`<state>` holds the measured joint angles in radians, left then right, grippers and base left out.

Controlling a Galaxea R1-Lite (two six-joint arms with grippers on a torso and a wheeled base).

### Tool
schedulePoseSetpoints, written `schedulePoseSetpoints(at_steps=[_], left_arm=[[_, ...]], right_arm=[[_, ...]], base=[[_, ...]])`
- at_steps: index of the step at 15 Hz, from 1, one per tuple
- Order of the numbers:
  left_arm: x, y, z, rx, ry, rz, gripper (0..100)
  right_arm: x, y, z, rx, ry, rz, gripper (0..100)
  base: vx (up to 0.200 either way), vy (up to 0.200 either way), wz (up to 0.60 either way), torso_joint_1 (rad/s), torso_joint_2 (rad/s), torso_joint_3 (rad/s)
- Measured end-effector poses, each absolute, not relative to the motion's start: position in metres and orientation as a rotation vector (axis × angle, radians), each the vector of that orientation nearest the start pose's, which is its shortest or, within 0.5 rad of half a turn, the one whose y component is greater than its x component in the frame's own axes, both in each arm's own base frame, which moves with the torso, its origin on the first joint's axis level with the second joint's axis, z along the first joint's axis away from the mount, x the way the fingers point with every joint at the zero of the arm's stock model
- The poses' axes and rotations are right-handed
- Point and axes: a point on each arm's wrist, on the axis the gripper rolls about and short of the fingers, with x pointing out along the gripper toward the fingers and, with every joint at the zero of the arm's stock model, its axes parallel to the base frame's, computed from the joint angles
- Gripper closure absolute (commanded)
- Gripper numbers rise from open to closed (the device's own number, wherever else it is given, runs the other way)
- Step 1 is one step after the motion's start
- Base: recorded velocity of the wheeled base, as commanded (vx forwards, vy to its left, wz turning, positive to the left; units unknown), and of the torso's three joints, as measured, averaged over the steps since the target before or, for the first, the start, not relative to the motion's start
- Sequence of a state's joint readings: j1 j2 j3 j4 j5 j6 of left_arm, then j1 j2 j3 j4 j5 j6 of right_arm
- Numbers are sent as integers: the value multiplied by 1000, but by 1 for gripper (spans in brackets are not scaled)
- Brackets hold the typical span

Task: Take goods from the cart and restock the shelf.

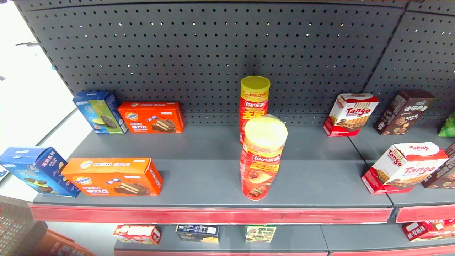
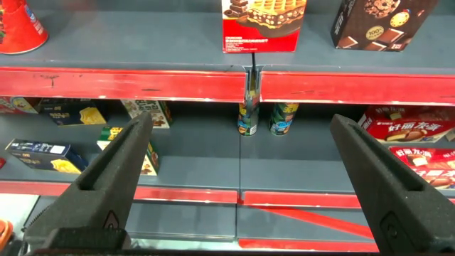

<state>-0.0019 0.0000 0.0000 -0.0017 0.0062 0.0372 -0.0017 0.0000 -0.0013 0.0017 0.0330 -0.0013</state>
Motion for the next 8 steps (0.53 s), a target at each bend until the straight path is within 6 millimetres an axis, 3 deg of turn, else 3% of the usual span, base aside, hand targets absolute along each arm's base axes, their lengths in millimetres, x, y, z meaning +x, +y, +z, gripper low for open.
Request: schedulePoseSetpoints(at_steps=[4,5,8], left_arm=[[-23,0,76,33,-2,3,0],[-23,0,76,33,-1,3,0],[-23,0,76,31,-1,8,0]], right_arm=[[-23,1,76,-1,0,32,0],[-23,1,76,-1,0,31,0],[-23,1,76,-1,0,31,0]], base=[[0,0,0,0,0,0],[-200,0,0,7,2,7],[0,0,0,0,0,0]])
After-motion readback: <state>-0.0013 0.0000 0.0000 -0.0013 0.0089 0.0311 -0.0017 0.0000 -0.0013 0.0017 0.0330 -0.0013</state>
